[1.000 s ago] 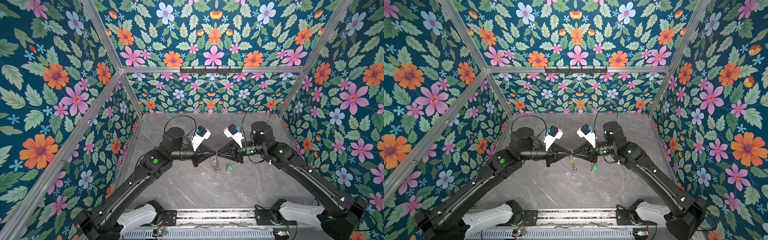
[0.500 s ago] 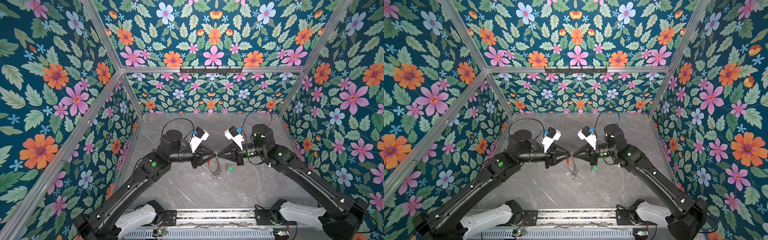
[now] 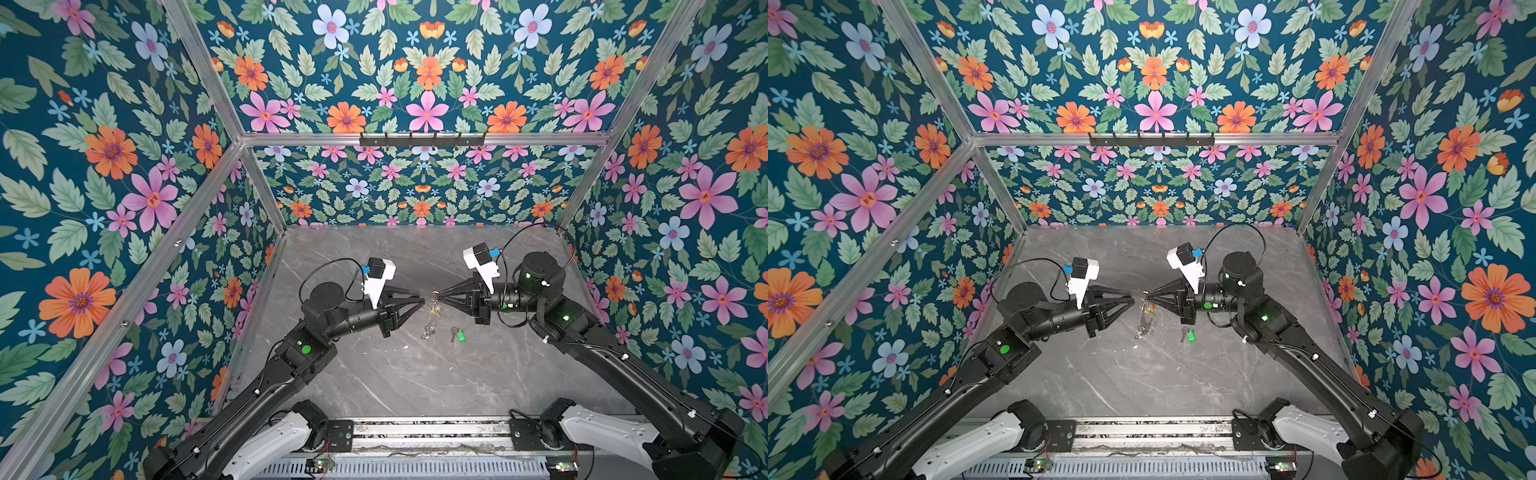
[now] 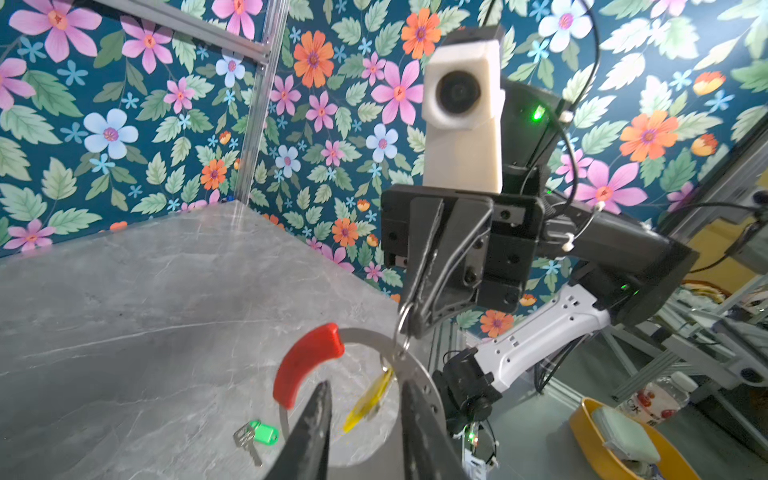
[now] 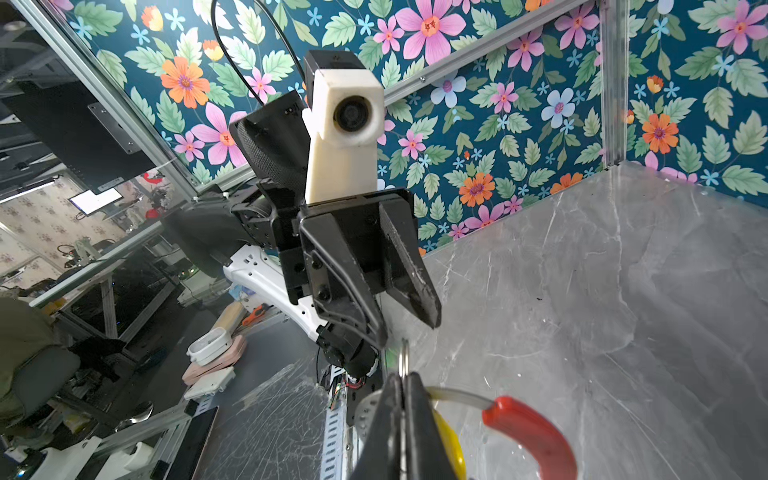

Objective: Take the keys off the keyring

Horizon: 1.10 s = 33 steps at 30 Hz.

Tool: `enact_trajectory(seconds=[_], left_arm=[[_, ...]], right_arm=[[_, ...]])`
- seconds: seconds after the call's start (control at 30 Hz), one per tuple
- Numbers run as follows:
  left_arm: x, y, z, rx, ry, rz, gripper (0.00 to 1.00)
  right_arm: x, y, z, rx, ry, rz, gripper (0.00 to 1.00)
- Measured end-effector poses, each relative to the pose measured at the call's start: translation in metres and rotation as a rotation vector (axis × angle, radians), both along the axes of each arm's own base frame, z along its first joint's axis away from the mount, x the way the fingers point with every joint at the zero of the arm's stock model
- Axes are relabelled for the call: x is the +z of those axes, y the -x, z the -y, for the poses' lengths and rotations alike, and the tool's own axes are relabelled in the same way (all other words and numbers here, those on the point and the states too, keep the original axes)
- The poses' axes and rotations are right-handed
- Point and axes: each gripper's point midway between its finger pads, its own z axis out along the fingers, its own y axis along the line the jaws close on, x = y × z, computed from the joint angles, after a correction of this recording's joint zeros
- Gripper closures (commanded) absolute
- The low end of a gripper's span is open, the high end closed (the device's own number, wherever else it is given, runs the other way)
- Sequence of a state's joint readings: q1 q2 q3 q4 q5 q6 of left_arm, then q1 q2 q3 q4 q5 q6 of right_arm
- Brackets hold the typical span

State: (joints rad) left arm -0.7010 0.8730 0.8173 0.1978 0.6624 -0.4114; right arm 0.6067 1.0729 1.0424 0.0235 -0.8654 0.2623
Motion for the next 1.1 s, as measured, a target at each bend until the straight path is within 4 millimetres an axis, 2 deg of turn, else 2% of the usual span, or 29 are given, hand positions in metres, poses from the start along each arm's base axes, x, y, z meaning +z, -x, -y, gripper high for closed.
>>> enact_trajectory(seconds=[0.27,0.7,1.1], left_arm=[[0.015,0.005,0.008,-0.077,0.099,0.020,0.70],[0.013,-0.003,0.012,-0.071,0.098,-0.006,0.74],[0.022,0.000,0.015,-0.108,0.142,-0.012,0.88]], right_arm=[[0.005,-0.001,0.000,-0.008,-0.028,-0.007,1.00],[0.012,0.001,0.001,-0.001,-0.052,-0.004,1.00],[0.008,0.000,0.000,0.001,-0.058,-0.005,1.00]])
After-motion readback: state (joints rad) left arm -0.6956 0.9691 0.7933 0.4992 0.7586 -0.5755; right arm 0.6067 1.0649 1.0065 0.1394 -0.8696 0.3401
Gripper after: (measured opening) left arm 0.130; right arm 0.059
